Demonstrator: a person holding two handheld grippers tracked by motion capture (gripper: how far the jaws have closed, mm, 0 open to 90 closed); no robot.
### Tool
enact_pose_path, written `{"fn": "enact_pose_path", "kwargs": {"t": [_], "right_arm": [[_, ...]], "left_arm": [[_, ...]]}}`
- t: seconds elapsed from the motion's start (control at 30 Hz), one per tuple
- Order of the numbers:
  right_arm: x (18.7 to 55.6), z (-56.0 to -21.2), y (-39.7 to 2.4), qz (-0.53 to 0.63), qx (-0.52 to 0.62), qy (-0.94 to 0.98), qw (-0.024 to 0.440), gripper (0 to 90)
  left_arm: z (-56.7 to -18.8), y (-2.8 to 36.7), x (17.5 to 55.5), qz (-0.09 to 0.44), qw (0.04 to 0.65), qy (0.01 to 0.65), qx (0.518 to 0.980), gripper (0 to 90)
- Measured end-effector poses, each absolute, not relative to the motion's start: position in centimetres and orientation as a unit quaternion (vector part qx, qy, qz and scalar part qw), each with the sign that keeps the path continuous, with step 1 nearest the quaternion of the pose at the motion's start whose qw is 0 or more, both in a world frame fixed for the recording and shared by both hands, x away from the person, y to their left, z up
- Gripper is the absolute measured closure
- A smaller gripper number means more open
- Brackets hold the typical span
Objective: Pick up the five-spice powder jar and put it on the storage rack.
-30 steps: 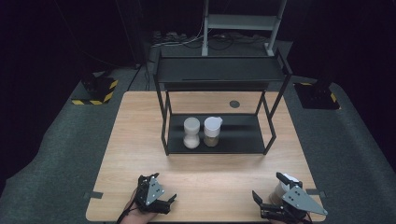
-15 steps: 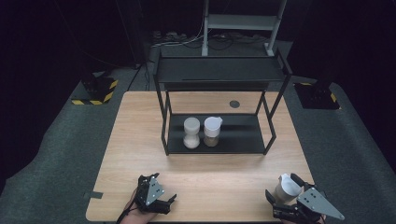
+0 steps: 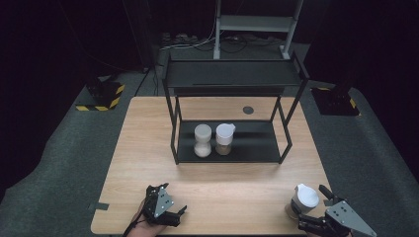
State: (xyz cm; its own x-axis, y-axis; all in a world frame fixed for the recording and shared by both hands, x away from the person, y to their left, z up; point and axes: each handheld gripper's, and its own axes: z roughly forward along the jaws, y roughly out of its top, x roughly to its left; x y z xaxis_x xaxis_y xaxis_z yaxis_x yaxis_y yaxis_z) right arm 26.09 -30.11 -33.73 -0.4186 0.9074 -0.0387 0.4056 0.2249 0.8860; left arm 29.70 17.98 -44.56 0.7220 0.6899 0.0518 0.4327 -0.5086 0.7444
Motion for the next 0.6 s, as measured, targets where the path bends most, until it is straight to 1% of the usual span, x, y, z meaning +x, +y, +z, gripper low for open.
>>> {"fn": "enact_pose_path", "kwargs": {"t": [0.47,0.6], "right_arm": [[25.8,-35.6,-31.0,0.414,0.474,0.724,0.281,0.1],[25.9,-36.1,-31.0,0.411,0.476,0.727,0.277,1.4]], "left_arm": [[-44.6,18.0,29.7,0.175,0.371,0.329,0.851,1.6],[-44.6,18.0,29.7,0.175,0.370,0.330,0.851,1.6]]}}
